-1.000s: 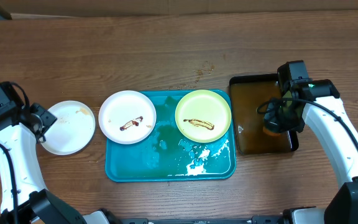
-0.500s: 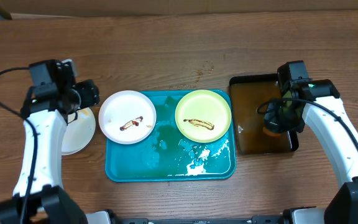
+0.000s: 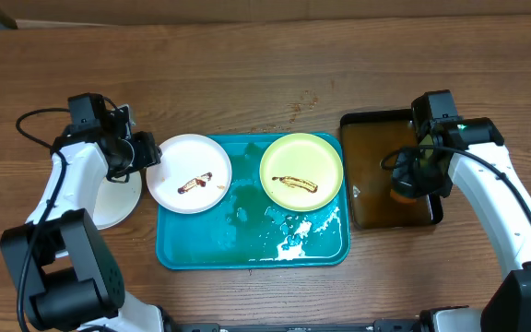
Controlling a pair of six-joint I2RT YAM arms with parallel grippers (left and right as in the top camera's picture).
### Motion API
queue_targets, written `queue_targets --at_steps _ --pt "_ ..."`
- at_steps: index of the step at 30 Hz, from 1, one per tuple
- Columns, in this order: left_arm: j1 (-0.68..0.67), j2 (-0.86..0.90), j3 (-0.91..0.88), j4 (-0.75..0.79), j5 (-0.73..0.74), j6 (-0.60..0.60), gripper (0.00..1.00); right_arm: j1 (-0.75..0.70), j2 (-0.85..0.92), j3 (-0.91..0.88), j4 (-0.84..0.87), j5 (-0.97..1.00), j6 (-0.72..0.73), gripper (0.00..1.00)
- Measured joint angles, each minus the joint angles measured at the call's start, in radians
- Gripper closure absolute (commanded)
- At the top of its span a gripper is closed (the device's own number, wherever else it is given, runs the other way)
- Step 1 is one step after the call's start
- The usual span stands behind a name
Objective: Clean dirty plates on tray and stack at the side
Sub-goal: 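Move left gripper to the back white plate and grip its rim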
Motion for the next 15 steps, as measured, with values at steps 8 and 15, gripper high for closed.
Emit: queue_targets --at_steps 8,15 --pt "-0.002 0.059 0.0 -0.04 0.005 -0.001 0.62 0.0 0.0 0.0 0.0 0.0 0.0 0.96" --pt "-0.002 0.071 0.0 -0.059 0.031 0.0 0.94 0.0 0.0 0.0 0.002 0.0 0.0 0.96"
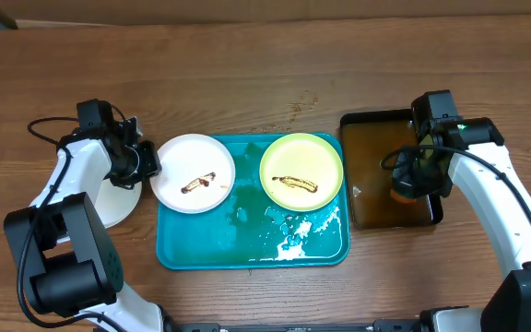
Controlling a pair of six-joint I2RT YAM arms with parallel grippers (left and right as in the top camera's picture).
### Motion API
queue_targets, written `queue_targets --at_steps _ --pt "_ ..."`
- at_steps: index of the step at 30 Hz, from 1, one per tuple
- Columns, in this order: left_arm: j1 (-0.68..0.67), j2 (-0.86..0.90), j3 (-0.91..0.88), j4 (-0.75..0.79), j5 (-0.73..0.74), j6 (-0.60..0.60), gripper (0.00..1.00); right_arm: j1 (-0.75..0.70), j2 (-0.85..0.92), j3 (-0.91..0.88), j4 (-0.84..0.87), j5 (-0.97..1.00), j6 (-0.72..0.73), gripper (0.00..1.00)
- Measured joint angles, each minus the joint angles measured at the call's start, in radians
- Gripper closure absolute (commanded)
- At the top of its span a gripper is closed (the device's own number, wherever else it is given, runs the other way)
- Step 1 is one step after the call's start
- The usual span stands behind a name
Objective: Clean dirty plates on tray and stack at the side
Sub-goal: 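Move left gripper to the back white plate and grip its rim, then dip sponge in black tray and bring it to the white plate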
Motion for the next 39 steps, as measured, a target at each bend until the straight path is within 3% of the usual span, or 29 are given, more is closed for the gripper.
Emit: queue_targets --at_steps 18,28,39 --pt "-0.024 -0.071 0.0 -0.095 0.064 0.014 0.97 0.0 0.0 0.0 0.081 -0.033 -0.018 0.96" --pt "-0.179 -0.156 0.001 -0.156 -0.066 -0.023 0.96 0.0 0.016 -0.008 0.102 -0.045 -0.029 0.96" --pt "-0.308 -0.156 0.001 -0.206 -0.166 -0.073 0.96 0.0 0.034 -0.21 0.379 -0.066 -0.03 0.96"
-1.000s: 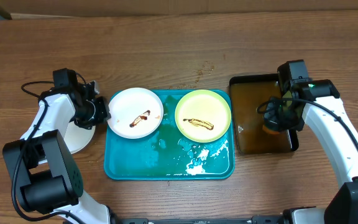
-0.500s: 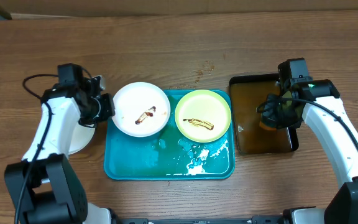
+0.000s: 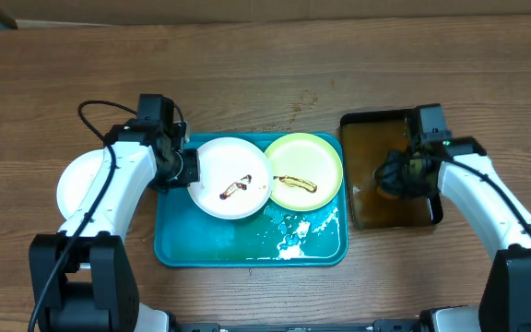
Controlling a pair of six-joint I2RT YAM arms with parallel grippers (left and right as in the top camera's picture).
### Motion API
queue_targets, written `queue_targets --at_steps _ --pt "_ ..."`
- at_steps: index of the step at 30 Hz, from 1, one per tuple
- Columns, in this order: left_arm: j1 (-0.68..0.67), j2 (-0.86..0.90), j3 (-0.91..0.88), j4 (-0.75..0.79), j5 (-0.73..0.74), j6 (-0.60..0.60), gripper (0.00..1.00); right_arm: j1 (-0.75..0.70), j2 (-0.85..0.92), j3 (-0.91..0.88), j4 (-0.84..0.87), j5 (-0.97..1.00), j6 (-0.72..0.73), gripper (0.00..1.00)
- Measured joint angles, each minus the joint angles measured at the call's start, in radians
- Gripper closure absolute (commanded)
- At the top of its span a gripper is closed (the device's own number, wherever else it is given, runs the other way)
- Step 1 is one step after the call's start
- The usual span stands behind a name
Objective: Clean dirty plates on tray and stack at the side
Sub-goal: 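Dip sponge in black tray and bring it to the white plate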
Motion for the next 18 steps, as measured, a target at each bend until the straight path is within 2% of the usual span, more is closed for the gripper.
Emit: queue_targets --at_steps 3,8,14,18 --pt "-0.01 0.0 0.0 -0.002 -0.005 -0.007 0.96 0.0 0.001 -0.084 0.108 -0.003 0.0 0.96" --pt "-0.011 0.0 0.0 -0.005 -0.006 -0.011 0.96 0.0 0.037 -0.161 0.178 -0.013 0.001 0.96" --pt "-0.011 0.0 0.0 -0.006 -0.007 -0.014 0.96 -0.001 0.072 -0.126 0.17 -0.038 0.0 0.96" --pt "-0.011 0.0 0.0 -0.007 -0.007 -0.014 0.96 -0.001 0.096 -0.079 0.106 -0.042 0.0 0.96"
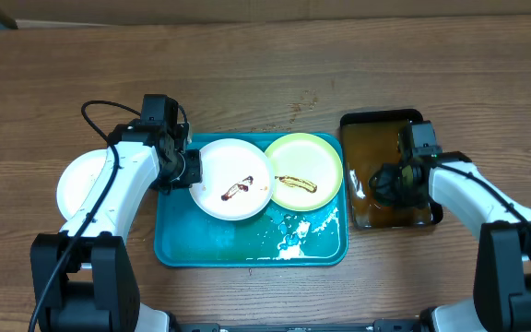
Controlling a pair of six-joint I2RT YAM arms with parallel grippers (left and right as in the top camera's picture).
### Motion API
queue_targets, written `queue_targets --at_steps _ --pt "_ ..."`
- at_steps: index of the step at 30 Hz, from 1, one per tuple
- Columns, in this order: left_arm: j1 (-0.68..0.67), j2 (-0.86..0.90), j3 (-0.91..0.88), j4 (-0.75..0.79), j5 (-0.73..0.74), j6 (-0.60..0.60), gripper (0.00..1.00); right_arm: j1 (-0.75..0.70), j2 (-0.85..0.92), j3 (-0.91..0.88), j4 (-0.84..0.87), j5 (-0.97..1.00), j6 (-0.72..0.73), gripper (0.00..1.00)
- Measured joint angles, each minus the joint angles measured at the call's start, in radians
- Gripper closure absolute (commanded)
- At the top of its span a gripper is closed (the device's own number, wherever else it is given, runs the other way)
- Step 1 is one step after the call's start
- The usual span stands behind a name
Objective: Clean dirty plates on tray and stack at the side
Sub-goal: 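Dip sponge in black tray and bring it to the white plate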
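A white plate (238, 166) with a brown smear lies on the teal tray (247, 242), its right edge overlapping the yellow-green plate (316, 159), which is also smeared brown. My left gripper (188, 171) is shut on the white plate's left rim. A bare white plate (74, 184) rests on the table to the left of the tray. My right gripper (387, 183) is down in the black basin (376, 122) of brown water. Its jaws are dark against the water, so their state does not show.
White foam and water (293, 235) lie pooled on the tray's front right. The left arm's cable (100, 109) loops over the table behind it. The basin stands close to the tray's right edge.
My right gripper has shifted a little left and lower in the basin. The left gripper and the white plate are almost where they were.
My left gripper first stood at the left rim of the smeared white plate, which overhung the tray's left edge. Then the plate and the gripper were at mid-tray, against the green plate, uncovering the bare plate at the left. The right gripper stayed at the basin throughout.
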Motion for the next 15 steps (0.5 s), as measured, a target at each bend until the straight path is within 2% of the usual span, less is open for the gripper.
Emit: queue_targets --at_steps 8,15 --pt "0.0 0.0 0.0 -0.007 0.0 0.0 0.96 0.007 0.029 0.281 -0.298 -0.036 -0.034 0.96" --pt "0.0 0.0 0.0 -0.008 0.024 0.0 0.96 0.105 0.014 0.387 -0.359 -0.159 -0.106 0.96"
